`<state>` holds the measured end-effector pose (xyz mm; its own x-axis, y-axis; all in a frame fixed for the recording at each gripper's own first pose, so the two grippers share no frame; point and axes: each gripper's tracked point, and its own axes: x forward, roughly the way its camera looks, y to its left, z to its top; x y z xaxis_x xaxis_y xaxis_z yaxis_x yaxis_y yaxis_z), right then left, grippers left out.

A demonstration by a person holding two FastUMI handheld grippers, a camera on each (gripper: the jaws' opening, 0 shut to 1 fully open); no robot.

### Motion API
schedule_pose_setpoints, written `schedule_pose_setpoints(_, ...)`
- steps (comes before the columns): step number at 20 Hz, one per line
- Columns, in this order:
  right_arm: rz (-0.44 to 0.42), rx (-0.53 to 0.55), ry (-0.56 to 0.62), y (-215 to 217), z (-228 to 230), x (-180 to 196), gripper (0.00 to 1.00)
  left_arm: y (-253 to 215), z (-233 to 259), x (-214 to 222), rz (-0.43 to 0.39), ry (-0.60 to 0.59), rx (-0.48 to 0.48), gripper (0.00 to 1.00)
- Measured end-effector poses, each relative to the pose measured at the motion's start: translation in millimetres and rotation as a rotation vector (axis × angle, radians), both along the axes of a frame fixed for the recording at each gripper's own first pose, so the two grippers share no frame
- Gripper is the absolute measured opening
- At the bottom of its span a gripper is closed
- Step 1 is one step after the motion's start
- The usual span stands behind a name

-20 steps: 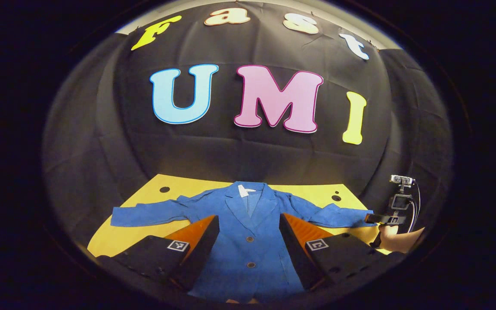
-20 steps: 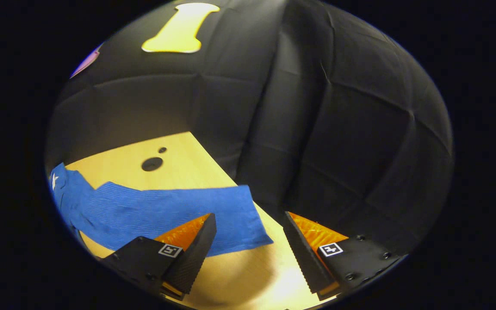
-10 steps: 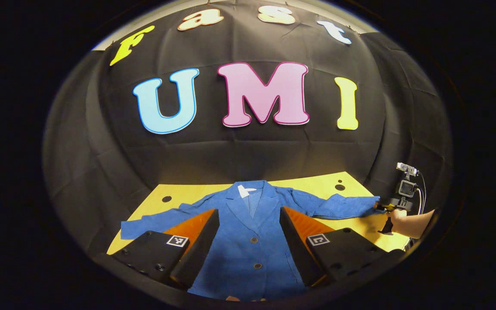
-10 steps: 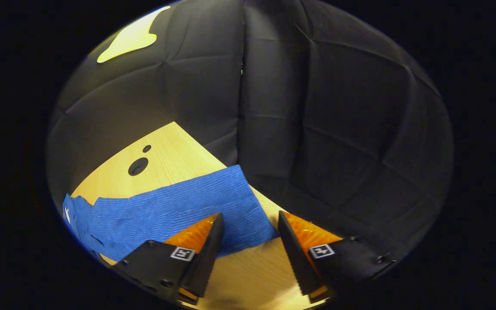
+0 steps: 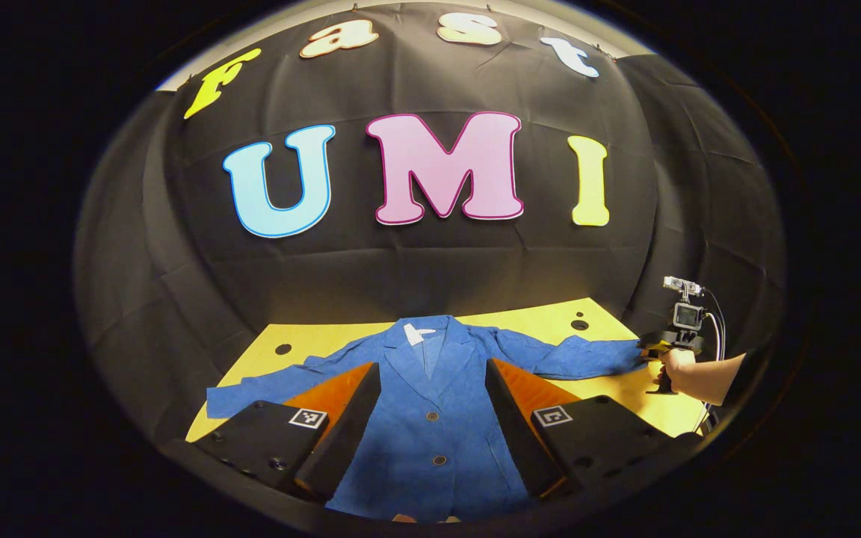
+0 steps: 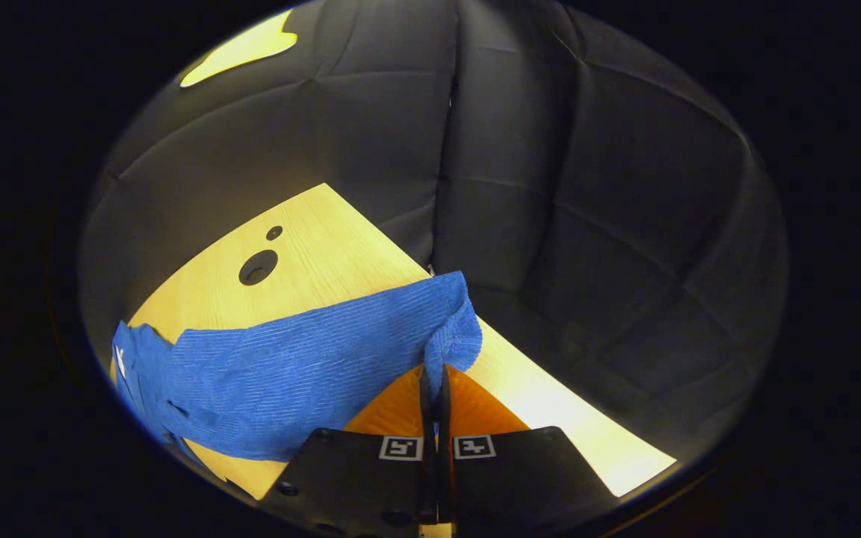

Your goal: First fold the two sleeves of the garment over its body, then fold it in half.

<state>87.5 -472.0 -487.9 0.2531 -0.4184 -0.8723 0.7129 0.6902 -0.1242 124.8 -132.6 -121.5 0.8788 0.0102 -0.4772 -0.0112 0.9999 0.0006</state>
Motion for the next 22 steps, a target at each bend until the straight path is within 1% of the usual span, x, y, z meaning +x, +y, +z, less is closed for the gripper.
schedule_pose_setpoints(2,-0.01,0.028,-0.016,1.4,6.9,-0.8,0.01,2.5,1.7,-3.1,-0.001,-0.004,-0.001,0.82)
schedule_pose_setpoints(4,0.013,-0.005,-0.018,2.8,14.7,0.4,0.01,5.2,1.9,-7.2,0.002,-0.006,0.002,0.82)
schedule_pose_setpoints(6,0.033,-0.036,-0.033,5.2,28.3,8.9,0.01,3.7,1.7,-10.1,-0.004,-0.007,-0.017,0.83)
schedule_pose_setpoints(8,0.049,-0.066,-0.104,10.6,54.8,28.3,0.01,5.0,2.3,-13.9,-0.004,-0.011,-0.027,0.82)
schedule_pose_setpoints(9,0.065,-0.077,-0.146,16.3,79.2,37.5,0.0,5.8,2.9,-16.3,-0.002,-0.013,-0.031,0.82)
schedule_pose_setpoints(10,0.092,-0.105,-0.182,22.9,105.2,45.7,0.01,6.4,3.5,-19.9,-0.002,-0.012,-0.04,0.82)
schedule_pose_setpoints(12,0.166,-0.149,-0.236,36.9,143.2,63.4,0.01,8.5,2.8,-27.5,-0.005,-0.013,-0.054,0.82)
schedule_pose_setpoints(15,0.258,-0.127,-0.283,63.2,189.1,80.6,0.01,21.4,1.6,-40.1,0.013,-0.011,-0.058,0.82)
schedule_pose_setpoints(17,0.299,-0.12,-0.311,73.5,217.7,86.3,0.01,32.2,3.2,-48.5,0.033,-0.017,-0.068,0.82)
schedule_pose_setpoints(19,0.335,-0.085,-0.319,89.4,242.9,90.4,0.0,46.6,3.5,-58.2,0.054,-0.02,-0.087,0.83)
schedule_pose_setpoints(20,0.359,-0.069,-0.324,96.5,255.8,94.8,0.0,54.7,1.9,-65.1,0.067,-0.018,-0.099,0.83)
schedule_pose_setpoints(22,0.413,-0.07,-0.348,110.7,285.6,102.8,0.01,79.9,-0.1,-82.9,0.118,-0.013,-0.11,0.82)
